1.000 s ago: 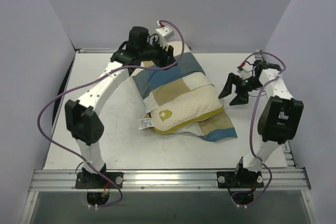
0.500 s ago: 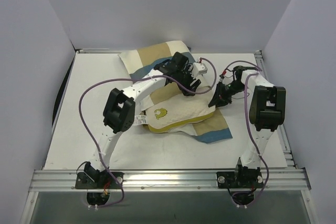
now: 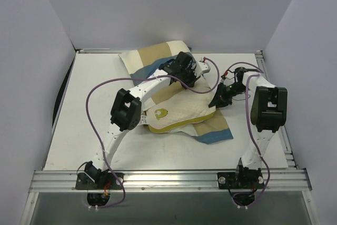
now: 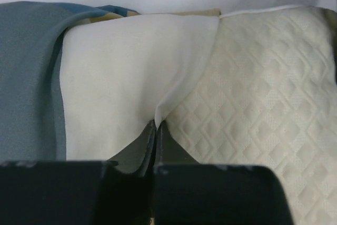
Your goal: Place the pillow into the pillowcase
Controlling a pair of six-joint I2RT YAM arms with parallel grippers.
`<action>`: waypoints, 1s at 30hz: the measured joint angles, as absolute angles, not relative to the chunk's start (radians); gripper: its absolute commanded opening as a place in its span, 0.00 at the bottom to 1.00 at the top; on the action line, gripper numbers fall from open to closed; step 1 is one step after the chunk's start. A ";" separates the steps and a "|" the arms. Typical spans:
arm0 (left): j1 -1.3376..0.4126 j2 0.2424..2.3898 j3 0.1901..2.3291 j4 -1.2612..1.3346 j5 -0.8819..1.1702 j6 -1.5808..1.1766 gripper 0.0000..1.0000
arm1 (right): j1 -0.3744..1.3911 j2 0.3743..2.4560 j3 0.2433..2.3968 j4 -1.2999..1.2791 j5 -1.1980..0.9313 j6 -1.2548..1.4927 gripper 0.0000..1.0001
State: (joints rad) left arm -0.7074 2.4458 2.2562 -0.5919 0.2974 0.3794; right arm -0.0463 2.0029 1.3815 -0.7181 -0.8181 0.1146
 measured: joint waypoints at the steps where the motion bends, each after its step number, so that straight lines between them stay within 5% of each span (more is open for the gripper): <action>1: -0.707 2.447 2.259 -0.595 0.312 0.380 0.00 | -0.046 2.003 1.382 -0.714 -0.820 0.124 0.00; 7: -0.722 2.392 2.239 -0.594 0.547 0.254 0.00 | -0.044 2.011 1.435 -0.688 -0.833 0.221 0.00; 16: -0.834 2.030 1.761 -0.264 0.533 -0.074 0.00 | -0.046 2.076 1.680 -0.712 -0.885 0.331 0.02; 18: -0.801 2.034 1.761 -0.259 0.505 -0.112 0.00 | -0.046 2.081 1.708 -0.692 -0.879 0.341 0.17; 19: -0.780 2.037 1.768 -0.264 0.495 -0.125 0.00 | -0.047 2.082 1.718 -0.675 -0.877 0.344 0.48; 20: -0.756 2.044 1.780 -0.268 0.483 -0.136 0.03 | -0.049 2.083 1.722 -0.655 -0.872 0.353 0.62; 22: -0.704 2.061 1.811 -0.284 0.456 -0.144 0.34 | -0.061 2.083 1.723 -0.613 -0.855 0.352 0.94; 23: -0.680 2.070 1.827 -0.295 0.444 -0.140 0.55 | -0.071 2.083 1.722 -0.609 -0.848 0.348 0.95; 24: -0.656 2.077 1.842 -0.310 0.442 -0.138 0.63 | -0.082 2.083 1.721 -0.612 -0.838 0.334 0.95; 28: -0.604 2.074 1.868 -0.387 0.431 -0.108 0.69 | -0.143 2.033 1.654 -0.667 -0.802 0.267 0.95; 30: -0.599 2.038 1.843 -0.439 0.417 -0.060 0.85 | -0.171 1.982 1.588 -0.720 -0.793 0.234 0.94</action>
State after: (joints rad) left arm -0.5987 2.0377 1.8435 -0.4389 0.4168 -0.0605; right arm -0.1715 1.9823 1.5883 -0.7197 -0.7925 0.2337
